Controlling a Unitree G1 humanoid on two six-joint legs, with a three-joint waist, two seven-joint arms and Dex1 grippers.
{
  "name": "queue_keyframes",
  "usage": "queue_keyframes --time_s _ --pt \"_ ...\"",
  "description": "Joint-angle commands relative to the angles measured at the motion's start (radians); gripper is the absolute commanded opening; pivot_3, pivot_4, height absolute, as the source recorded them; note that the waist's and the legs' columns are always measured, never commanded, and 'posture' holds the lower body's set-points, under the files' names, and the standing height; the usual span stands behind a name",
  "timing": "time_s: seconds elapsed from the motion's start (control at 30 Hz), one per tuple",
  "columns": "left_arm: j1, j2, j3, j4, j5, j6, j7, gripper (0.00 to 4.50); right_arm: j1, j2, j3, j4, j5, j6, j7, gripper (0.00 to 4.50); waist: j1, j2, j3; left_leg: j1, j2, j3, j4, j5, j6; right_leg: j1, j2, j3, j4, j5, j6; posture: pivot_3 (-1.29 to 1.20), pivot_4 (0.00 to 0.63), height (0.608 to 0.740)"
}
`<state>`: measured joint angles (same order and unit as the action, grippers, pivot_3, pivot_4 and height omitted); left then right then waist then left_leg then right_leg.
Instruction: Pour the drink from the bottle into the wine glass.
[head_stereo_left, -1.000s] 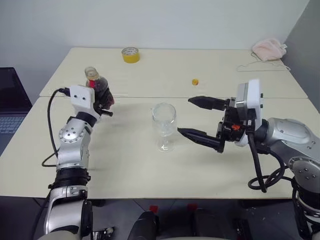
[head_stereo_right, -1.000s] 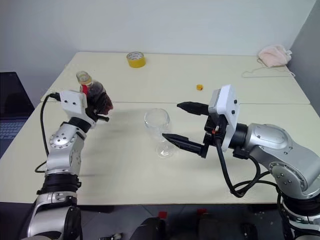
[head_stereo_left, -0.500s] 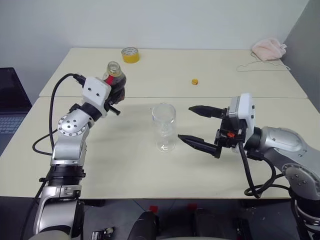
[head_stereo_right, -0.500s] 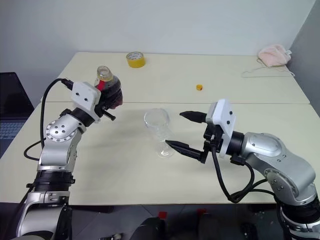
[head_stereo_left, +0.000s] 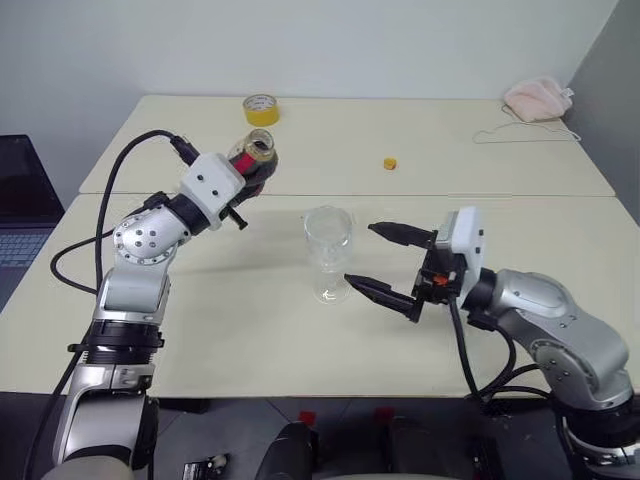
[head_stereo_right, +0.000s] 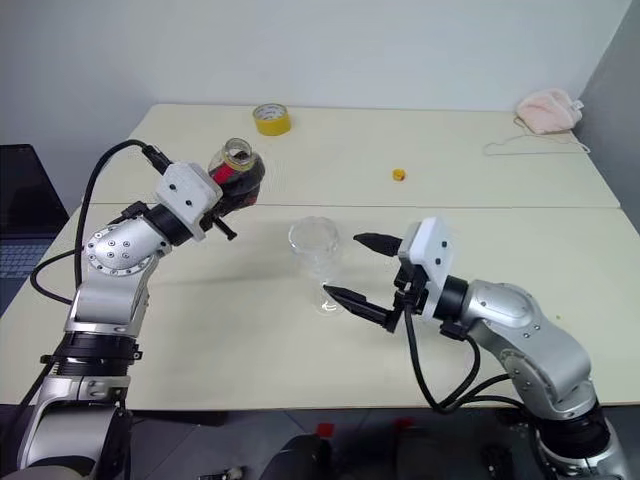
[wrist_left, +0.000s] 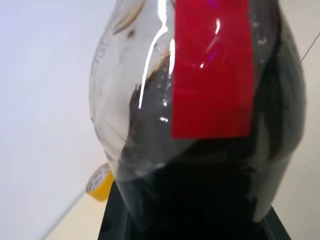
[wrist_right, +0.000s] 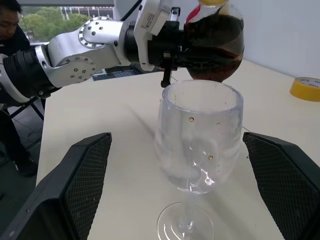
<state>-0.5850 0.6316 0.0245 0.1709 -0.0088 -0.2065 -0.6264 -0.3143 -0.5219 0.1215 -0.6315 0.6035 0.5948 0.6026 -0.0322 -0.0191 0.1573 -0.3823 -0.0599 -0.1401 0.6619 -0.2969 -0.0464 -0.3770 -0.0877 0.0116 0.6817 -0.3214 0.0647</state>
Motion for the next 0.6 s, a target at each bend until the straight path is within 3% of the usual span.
queue_keyframes --time_s 0.03,0.6 --pt "-0.036 0.026 0.0 -0.009 0.025 -0.08 -0.006 0.79 -0.005 0.011 -0.005 -0.019 -0.012 -0.029 0.005 4.5 0.0 0.0 0.0 0.0 0.0 0.0 0.0 0.0 0.0 0.0 0.0 0.0 0.0 0.0 0.0 0.0 0.15 0.74" --pt "-0.07 0.064 -0.041 0.131 0.224 -0.42 0.086 0.79 -0.038 0.049 0.022 -0.011 -0.049 -0.021 -0.011 4.5 -0.001 0.0 0.0 0.0 0.0 0.0 0.0 0.0 0.0 -0.001 0.0 0.0 0.0 0.0 0.0 0.0 0.15 0.74"
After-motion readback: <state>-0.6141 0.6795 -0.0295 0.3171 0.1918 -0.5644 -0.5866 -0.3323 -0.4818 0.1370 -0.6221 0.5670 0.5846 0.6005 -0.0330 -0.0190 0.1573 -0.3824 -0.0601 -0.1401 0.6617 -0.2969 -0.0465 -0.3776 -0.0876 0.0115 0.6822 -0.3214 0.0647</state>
